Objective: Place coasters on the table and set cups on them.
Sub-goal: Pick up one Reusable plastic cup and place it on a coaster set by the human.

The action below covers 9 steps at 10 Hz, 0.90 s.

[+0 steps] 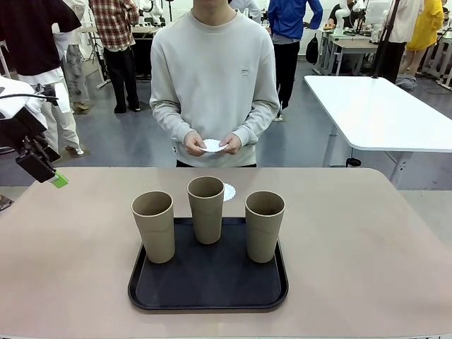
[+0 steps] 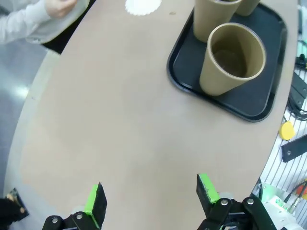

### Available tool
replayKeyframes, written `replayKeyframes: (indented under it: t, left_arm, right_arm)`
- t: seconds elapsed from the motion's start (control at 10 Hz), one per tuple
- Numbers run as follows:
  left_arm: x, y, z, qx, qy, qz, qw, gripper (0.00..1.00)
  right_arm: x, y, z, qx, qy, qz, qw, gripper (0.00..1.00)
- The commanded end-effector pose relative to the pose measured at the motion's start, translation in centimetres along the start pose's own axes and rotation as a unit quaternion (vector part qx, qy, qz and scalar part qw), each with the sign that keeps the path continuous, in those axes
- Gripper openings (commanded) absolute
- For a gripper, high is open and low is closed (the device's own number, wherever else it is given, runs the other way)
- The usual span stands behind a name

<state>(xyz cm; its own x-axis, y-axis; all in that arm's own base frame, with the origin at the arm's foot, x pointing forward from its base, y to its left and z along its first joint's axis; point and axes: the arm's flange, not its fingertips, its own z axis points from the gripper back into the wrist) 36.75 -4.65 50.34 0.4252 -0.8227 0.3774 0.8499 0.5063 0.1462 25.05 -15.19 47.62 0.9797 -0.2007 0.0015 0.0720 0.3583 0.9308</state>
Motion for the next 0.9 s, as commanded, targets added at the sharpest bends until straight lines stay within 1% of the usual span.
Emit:
replayKeyframes:
  t: [0.0, 0.1, 0.2, 0.3, 0.4, 0.5, 0.6, 0.8]
  left_arm:
    - [-2.0, 0.5, -1.9, -0.057, -0.153, -0.058, 0.985, 1.00]
    - [-2.9, 0.0, -3.9, -0.062, -0.243, -0.071, 0.966, 1.00]
    - [-3.5, -0.7, -5.5, -0.076, -0.271, -0.080, 0.956, 1.00]
    - [-4.0, -0.9, -6.3, -0.067, -0.280, -0.102, 0.952, 1.00]
    - [-4.3, -0.5, -7.2, -0.044, -0.292, -0.111, 0.949, 1.00]
    - [-4.8, -0.4, -8.7, -0.070, -0.298, -0.110, 0.946, 1.00]
    - [-4.7, 0.6, -9.6, -0.102, -0.293, -0.110, 0.944, 1.00]
    - [-4.9, 1.3, -11.0, -0.154, -0.283, -0.141, 0.936, 1.00]
  right_arm:
    - [0.1, 0.0, 0.0, 0.005, 0.001, 0.002, 1.000, 1.00]
    - [0.1, 0.0, 0.0, 0.005, 0.001, 0.002, 1.000, 1.00]
    - [0.1, 0.0, 0.0, 0.005, 0.001, 0.002, 1.000, 1.00]
    - [0.1, 0.0, 0.0, 0.005, 0.001, 0.002, 1.000, 1.00]
    - [0.1, 0.0, 0.0, 0.005, 0.001, 0.002, 1.000, 1.00]
    - [0.1, 0.0, 0.0, 0.005, 0.001, 0.002, 1.000, 1.00]
    - [0.1, 0.0, 0.0, 0.005, 0.001, 0.002, 1.000, 1.00]
    - [0.1, 0.0, 0.0, 0.005, 0.001, 0.002, 1.000, 1.00]
